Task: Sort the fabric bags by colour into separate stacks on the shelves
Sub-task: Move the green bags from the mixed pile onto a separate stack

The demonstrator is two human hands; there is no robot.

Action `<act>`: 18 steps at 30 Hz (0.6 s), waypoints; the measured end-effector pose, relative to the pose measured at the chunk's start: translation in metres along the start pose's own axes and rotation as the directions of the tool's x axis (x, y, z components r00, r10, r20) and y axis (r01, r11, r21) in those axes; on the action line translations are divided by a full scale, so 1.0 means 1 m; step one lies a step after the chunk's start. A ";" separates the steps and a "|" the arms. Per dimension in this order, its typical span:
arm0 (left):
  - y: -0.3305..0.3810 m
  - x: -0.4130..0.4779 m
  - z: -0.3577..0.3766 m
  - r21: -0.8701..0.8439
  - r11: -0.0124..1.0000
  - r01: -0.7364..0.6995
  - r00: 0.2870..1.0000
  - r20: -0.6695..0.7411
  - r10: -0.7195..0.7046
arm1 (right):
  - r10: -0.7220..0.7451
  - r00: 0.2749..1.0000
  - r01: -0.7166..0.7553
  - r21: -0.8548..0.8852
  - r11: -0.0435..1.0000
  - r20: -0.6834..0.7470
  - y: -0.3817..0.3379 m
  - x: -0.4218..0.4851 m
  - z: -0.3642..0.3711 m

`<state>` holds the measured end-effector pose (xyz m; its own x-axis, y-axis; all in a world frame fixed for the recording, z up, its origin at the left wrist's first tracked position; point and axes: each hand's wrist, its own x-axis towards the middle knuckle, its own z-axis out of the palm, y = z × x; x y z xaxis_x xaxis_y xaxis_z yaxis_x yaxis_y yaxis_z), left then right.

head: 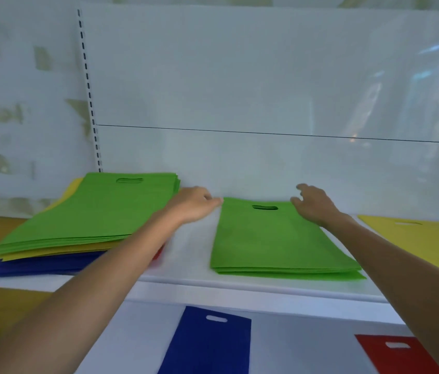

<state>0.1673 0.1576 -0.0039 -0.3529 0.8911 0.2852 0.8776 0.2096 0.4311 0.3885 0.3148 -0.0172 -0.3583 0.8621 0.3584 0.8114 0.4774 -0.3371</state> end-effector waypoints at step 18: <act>-0.264 -0.060 -0.128 0.093 0.918 0.385 0.922 -0.092 -0.377 | -0.121 0.989 0.102 0.193 0.976 0.090 -0.266 0.010 0.104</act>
<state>-0.0846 -0.0024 -0.0256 -0.6858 0.7053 0.1796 0.7005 0.5727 0.4259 0.1216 0.2142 -0.0143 -0.4943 0.8096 0.3165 0.6660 0.5867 -0.4607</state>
